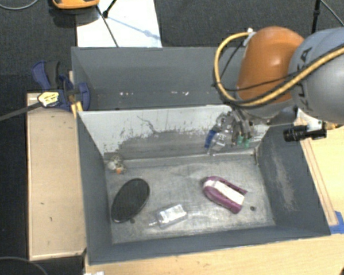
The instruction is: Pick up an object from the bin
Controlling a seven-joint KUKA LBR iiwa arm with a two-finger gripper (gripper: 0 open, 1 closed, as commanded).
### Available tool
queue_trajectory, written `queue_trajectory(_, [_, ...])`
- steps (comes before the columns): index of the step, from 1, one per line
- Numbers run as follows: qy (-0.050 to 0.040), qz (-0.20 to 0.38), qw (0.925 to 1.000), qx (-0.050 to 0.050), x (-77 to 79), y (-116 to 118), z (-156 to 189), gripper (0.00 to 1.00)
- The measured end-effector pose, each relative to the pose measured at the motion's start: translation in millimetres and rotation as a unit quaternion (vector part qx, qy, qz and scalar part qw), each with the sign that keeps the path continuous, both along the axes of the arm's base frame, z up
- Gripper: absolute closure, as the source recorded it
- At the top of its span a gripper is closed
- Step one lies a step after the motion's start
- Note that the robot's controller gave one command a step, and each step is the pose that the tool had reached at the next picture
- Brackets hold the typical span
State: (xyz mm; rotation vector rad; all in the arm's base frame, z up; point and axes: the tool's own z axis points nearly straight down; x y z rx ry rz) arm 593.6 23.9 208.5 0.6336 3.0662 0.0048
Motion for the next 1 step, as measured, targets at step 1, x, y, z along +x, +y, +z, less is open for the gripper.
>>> queue_trajectory(1, [0.0077, 0.029, 0.9996, -0.001, -12.8, -21.0, -66.3, 1.00])
